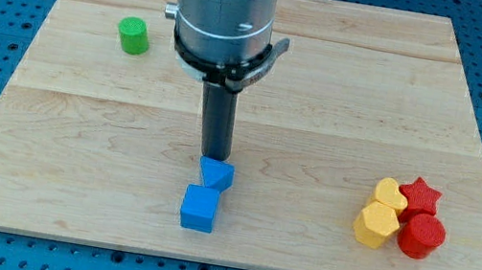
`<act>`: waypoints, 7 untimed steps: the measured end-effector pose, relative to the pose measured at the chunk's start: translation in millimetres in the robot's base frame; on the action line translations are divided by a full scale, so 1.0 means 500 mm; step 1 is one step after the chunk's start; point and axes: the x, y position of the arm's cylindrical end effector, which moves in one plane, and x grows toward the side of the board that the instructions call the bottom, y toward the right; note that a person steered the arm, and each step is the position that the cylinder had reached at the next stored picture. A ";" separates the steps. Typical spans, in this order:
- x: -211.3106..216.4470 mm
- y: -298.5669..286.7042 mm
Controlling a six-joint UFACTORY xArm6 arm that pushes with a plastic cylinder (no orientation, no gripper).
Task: Push the green star towards the center of the board
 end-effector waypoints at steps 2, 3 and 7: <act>-0.217 0.067; -0.355 0.074; -0.267 -0.104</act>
